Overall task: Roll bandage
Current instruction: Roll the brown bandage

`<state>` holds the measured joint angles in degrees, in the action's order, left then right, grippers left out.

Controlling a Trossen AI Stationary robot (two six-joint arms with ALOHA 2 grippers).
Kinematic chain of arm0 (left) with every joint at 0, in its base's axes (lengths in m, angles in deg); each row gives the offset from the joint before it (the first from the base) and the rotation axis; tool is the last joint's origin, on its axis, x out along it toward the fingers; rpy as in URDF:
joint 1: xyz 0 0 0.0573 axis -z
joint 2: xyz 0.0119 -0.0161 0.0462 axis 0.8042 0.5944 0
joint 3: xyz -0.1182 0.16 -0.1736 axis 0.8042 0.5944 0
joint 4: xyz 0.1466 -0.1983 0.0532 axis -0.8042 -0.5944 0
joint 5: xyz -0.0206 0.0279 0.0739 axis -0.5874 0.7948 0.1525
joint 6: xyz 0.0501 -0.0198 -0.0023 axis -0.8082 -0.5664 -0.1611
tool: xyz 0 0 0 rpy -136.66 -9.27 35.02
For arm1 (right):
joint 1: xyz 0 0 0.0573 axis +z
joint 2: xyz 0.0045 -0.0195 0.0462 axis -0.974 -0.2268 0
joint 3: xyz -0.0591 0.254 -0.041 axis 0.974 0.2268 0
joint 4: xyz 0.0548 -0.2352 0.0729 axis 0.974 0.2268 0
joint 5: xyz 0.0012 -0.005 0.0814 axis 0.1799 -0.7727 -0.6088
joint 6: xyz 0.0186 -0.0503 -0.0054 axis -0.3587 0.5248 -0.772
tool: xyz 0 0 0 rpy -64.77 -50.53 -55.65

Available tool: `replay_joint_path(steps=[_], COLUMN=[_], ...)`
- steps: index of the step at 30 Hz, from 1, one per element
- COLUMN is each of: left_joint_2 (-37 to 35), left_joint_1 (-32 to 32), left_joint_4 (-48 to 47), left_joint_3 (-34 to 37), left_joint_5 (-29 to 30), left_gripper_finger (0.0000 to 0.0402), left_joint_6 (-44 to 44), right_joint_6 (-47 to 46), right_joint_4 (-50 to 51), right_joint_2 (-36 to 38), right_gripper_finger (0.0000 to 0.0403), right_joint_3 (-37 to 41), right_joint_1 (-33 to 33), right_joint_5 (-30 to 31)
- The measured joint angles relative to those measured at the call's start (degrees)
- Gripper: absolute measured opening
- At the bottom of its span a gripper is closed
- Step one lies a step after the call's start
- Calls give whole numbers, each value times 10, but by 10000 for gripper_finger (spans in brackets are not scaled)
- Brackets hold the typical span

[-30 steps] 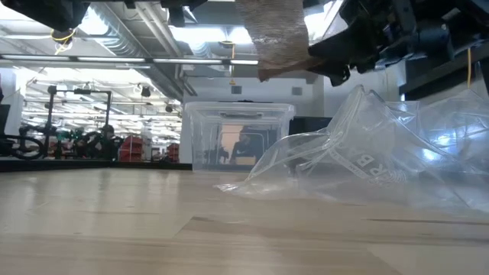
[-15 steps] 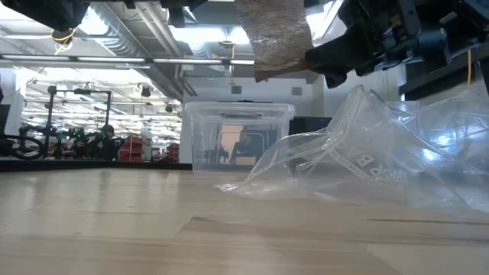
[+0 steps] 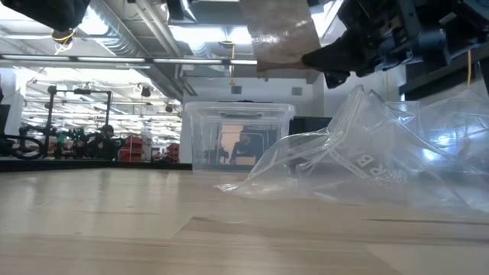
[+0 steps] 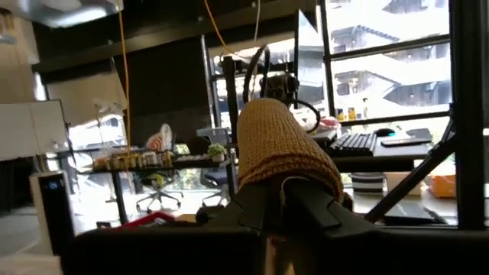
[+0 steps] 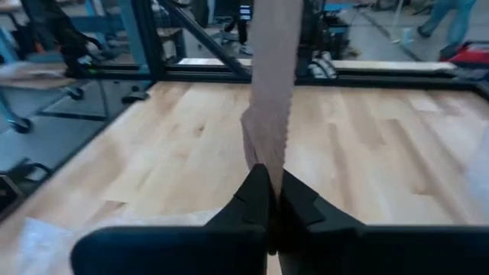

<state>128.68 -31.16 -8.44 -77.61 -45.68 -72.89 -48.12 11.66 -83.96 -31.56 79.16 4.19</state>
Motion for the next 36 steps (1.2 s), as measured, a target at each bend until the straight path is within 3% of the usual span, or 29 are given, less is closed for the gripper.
replay_joint_path(steps=[7,20,28,36], left_joint_2=[0,10,48,90], left_joint_1=[-16,-60,-77,-75], left_joint_4=[13,11,8,11], left_joint_3=[0,0,0,-1], left_joint_5=[59,36,33,27], left_gripper_finger=[19,19,19,19], left_joint_6=[-74,-98,-133,-129], right_joint_6=[-40,-86,-54,-3], right_joint_4=[0,34,246,427], right_joint_2=[3,3,3,3], right_gripper_finger=[5,6,7,11], right_joint_3=[0,-43,-182,-347], right_joint_1=[46,162,224,232], right_joint_5=[-17,52,93,154])
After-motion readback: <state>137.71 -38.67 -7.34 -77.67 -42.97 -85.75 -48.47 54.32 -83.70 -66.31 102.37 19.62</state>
